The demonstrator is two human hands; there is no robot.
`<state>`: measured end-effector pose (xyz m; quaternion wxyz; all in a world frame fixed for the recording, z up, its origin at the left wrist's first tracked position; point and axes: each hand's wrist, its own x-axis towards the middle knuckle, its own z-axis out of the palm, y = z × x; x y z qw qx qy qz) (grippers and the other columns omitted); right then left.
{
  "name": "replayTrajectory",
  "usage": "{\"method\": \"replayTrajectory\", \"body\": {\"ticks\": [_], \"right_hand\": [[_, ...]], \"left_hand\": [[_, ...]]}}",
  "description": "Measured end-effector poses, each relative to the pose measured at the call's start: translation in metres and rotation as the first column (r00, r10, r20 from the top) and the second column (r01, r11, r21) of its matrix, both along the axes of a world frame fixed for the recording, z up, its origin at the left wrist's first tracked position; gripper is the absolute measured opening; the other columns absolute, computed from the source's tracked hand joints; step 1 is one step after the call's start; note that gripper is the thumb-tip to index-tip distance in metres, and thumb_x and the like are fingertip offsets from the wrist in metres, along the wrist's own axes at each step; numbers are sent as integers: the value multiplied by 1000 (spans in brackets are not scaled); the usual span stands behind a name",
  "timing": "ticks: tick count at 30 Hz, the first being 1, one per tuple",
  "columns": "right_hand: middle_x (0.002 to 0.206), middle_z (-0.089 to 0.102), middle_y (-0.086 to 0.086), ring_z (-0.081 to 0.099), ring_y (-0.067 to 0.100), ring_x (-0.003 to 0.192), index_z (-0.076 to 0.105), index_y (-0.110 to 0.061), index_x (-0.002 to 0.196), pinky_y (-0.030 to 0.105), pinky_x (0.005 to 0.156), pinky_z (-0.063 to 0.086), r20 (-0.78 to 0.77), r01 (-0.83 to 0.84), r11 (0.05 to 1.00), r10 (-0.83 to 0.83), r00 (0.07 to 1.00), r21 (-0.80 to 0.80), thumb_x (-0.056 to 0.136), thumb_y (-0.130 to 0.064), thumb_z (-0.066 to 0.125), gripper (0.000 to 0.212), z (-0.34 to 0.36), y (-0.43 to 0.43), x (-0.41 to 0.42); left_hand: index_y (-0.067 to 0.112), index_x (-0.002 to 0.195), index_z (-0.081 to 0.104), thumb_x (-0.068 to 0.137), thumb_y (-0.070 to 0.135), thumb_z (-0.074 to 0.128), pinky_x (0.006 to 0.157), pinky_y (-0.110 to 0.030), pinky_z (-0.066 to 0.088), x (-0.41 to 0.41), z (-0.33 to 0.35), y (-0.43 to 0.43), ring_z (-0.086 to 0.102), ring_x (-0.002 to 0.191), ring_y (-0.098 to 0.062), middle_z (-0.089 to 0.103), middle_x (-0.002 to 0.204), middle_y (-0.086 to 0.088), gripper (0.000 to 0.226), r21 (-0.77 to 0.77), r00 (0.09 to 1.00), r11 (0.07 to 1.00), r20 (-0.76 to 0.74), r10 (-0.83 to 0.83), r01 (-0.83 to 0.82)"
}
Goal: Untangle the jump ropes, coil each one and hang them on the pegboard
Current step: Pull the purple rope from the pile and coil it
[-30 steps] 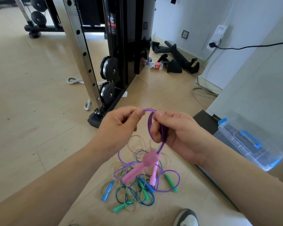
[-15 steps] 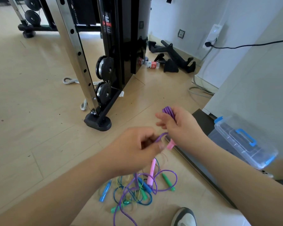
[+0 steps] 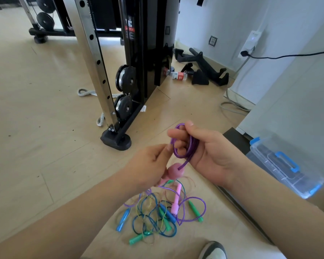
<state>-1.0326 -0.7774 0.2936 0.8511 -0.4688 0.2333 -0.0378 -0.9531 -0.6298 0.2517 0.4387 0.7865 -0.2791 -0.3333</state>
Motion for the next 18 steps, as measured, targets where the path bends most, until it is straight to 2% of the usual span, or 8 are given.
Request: {"method": "replayTrajectory", "body": {"ticks": [4, 6, 8, 9, 11, 13, 16, 18], "right_hand": [[118, 76, 18, 76, 24, 101, 56, 3, 116, 28, 77, 53, 13, 62, 997, -62, 998, 36, 107, -8, 44, 19, -7, -6, 1], [114, 78, 13, 76, 20, 104, 60, -1, 115, 28, 78, 52, -59, 71, 954, -92, 994, -291, 106, -5, 49, 14, -14, -10, 1], [110, 79, -2, 75, 6, 96, 62, -14, 115, 27, 76, 55, -176, -63, 719, -83, 981, -692, 104, -10, 54, 13, -23, -12, 0], [108, 78, -8, 74, 2, 92, 61, -18, 113, 28, 75, 57, -216, -133, 640, -54, 975, -757, 104, -10, 54, 13, -27, -13, -1], [86, 75, -15, 71, 4, 70, 59, -16, 101, 28, 60, 56, -252, -203, 644, 16, 967, -738, 104, -8, 54, 10, -28, -16, -2], [62, 68, -8, 60, 10, 51, 60, -11, 89, 26, 45, 44, -249, -228, 706, 75, 966, -671, 103, -7, 56, 14, -22, -18, -2], [69, 72, 17, 65, 27, 60, 67, 1, 87, 30, 53, 45, -207, -235, 853, 154, 966, -465, 98, -17, 56, 24, -9, -21, 0], [82, 75, 23, 66, 28, 65, 71, 2, 95, 32, 62, 45, -149, -262, 906, 223, 963, -333, 103, -23, 50, 34, -5, -23, -1]], "left_hand": [[22, 94, 59, 108, 47, 34, 62, -34, 47, -12, -9, 0, 51, 52, -8, 63, 68, 1, 38, 201, 936, 959, 251, -248, 201], [20, 84, 53, 105, 46, 43, 56, -33, 39, -22, -7, 0, 46, 53, -10, 53, 61, 2, 35, 235, 886, 928, 304, -351, 288], [16, 77, 52, 98, 42, 54, 53, -30, 35, -28, -2, -2, 45, 55, -15, 51, 60, -3, 34, 194, 862, 927, 346, -370, 321], [15, 77, 56, 96, 37, 58, 53, -27, 35, -27, 1, -3, 47, 56, -15, 54, 62, -5, 29, 130, 873, 943, 357, -333, 307], [17, 81, 65, 95, 25, 65, 55, -23, 39, -17, 10, -5, 48, 55, -7, 61, 69, -4, 16, -59, 941, 978, 290, -175, 200], [20, 86, 71, 95, 18, 69, 57, -20, 44, -4, 21, -6, 53, 58, -4, 70, 74, -2, 10, -194, 981, 978, 191, -35, 72], [11, 82, 72, 85, 8, 81, 56, -13, 49, 10, 26, -11, 64, 57, -5, 75, 72, -8, 9, -339, 990, 937, 75, 121, -89], [10, 82, 73, 82, 7, 83, 57, -14, 50, 17, 26, -17, 64, 58, -8, 74, 73, -14, 10, -379, 986, 915, 40, 164, -137]]}}
